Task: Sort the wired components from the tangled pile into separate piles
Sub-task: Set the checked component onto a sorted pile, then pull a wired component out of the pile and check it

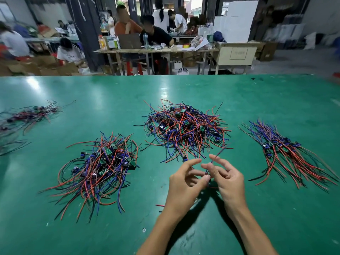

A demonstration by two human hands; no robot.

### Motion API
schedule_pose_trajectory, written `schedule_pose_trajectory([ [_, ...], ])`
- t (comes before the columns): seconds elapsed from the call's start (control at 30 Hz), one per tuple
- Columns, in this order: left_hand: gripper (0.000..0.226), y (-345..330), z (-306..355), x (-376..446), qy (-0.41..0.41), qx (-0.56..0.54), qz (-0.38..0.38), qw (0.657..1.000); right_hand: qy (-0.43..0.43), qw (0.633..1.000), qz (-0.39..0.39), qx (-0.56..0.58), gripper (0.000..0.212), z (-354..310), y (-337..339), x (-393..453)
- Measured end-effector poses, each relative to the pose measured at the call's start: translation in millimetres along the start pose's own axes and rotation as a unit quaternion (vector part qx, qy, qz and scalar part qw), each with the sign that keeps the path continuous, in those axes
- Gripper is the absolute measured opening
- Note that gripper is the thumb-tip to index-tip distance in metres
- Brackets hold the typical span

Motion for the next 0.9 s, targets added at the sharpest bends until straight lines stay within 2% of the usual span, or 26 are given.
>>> schedule_pose_trajectory([
  [0.13, 0.044, -7, -18, 0, 0.112, -0.09, -0.022, 0.989, 0.038, 0.996, 0.006, -0.084, 0.018, -6, -1, 1],
  [0.23, 0.024, -7, -21, -3, 0.151, -0.095, -0.038, 0.983, 0.045, 0.994, 0.006, -0.1, 0.015, -8, 1, 1],
  [0.3, 0.012, -9, -19, -5, 0.15, -0.101, -0.05, 0.982, 0.041, 0.995, -0.006, -0.086, 0.013, -6, -2, 0],
  [0.43, 0.016, -3, -20, -4, 0.149, -0.103, -0.023, 0.983, 0.047, 0.98, -0.073, -0.177, 0.021, 4, -18, -3],
  [0.5, 0.02, -2, -22, -4, 0.15, -0.091, -0.028, 0.984, 0.033, 0.979, -0.086, -0.182, 0.021, 9, -21, -5],
  [0.67, 0.032, -8, -18, -2, 0.127, -0.028, -0.066, 0.989, 0.006, 0.988, -0.055, -0.147, 0.029, 16, -14, 0],
  [0.9, 0.016, -11, -14, -3, 0.133, -0.013, -0.122, 0.983, 0.004, 0.998, 0.025, -0.063, 0.032, 8, -1, 9],
])
Point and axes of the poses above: each hand's wrist, its own x-axis towards the middle knuckle, its own y-axis out of the back of the hand, z = x × y, the point moved 10 cm from there along x, towards the middle knuckle, and after that the axes turned 5 degrees about x, right-handed, at the moved point
